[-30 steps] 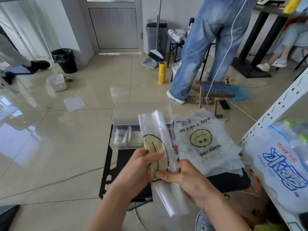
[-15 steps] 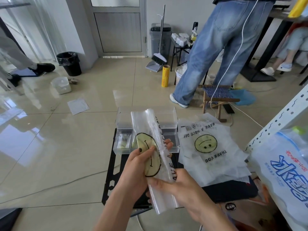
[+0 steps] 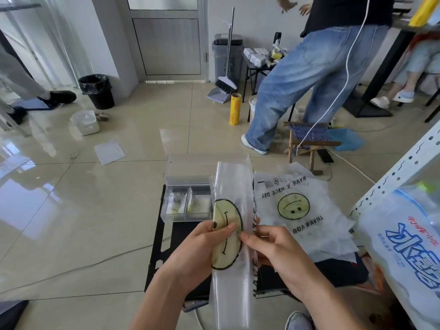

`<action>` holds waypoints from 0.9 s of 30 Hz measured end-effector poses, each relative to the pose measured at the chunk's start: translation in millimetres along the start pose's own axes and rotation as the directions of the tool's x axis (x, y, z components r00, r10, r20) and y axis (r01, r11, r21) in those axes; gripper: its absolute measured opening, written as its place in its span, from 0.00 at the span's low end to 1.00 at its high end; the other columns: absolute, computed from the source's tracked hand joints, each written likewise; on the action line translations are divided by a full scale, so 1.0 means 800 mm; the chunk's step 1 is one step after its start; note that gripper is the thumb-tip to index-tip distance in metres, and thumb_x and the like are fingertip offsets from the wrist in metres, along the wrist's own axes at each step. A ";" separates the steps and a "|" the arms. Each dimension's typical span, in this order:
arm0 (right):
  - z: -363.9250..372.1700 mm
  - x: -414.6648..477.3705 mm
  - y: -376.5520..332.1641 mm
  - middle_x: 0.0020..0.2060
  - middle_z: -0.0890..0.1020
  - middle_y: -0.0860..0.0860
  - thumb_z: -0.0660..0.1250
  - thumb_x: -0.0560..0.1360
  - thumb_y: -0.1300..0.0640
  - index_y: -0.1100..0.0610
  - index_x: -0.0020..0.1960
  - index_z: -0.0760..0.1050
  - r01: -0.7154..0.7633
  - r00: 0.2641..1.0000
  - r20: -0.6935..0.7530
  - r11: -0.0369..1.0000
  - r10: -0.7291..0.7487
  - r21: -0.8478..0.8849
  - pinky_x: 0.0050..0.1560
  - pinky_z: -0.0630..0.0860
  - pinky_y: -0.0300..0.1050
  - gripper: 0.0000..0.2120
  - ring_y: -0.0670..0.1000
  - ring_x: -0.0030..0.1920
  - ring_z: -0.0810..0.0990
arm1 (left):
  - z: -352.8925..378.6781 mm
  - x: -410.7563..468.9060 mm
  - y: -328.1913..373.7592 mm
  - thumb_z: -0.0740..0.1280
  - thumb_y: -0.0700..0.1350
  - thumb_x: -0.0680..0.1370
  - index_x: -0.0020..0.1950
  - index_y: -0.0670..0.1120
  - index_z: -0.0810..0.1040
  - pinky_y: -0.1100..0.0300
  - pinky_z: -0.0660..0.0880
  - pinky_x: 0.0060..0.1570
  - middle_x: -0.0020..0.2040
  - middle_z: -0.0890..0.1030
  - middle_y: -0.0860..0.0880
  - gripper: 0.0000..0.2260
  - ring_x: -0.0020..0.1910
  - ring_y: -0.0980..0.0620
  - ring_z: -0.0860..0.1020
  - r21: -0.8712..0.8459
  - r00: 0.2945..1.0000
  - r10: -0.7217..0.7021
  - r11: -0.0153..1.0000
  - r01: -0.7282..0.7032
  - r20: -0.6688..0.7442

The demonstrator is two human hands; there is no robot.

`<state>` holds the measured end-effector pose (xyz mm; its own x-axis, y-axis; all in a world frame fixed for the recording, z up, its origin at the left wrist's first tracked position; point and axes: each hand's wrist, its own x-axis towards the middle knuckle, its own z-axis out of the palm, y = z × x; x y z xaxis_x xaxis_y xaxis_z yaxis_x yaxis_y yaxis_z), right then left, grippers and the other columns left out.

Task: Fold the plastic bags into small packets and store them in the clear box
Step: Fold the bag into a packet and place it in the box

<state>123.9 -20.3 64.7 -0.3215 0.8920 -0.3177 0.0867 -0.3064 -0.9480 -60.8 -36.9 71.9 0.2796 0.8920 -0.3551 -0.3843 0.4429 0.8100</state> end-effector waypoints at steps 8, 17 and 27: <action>-0.012 -0.001 0.003 0.43 0.83 0.67 0.77 0.73 0.43 0.61 0.48 0.85 0.055 0.994 -0.087 0.997 -0.059 -0.048 0.51 0.78 0.56 0.20 0.60 0.41 0.81 | -0.009 0.005 0.005 0.66 0.39 0.83 0.61 0.46 0.86 0.47 0.81 0.59 0.59 0.86 0.41 0.11 0.59 0.40 0.84 0.202 0.993 0.089 0.977 -0.071 -0.078; -0.014 0.000 0.000 0.41 0.83 0.53 0.70 0.79 0.59 0.55 0.53 0.84 -0.024 0.998 -0.046 0.983 0.033 0.181 0.38 0.71 0.41 0.05 0.50 0.40 0.78 | -0.006 0.007 -0.002 0.67 0.38 0.81 0.56 0.43 0.87 0.36 0.75 0.67 0.55 0.86 0.37 0.09 0.59 0.33 0.82 0.318 0.969 0.221 0.932 -0.177 -0.110; -0.017 -0.006 -0.009 0.55 0.86 0.61 0.65 0.79 0.68 0.59 0.59 0.85 -0.001 1.000 0.013 0.894 -0.005 0.448 0.52 0.81 0.50 0.14 0.58 0.53 0.86 | 0.002 0.004 -0.005 0.64 0.36 0.83 0.55 0.42 0.87 0.46 0.68 0.46 0.52 0.79 0.27 0.11 0.48 0.37 0.71 0.234 0.954 0.300 0.928 -0.290 -0.009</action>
<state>137.2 -17.7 72.5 -0.3337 0.8893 -0.3128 -0.3447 -0.4240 -0.8375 -56.9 -35.6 68.5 0.1433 0.9846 -0.0998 -0.2319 0.1314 0.9638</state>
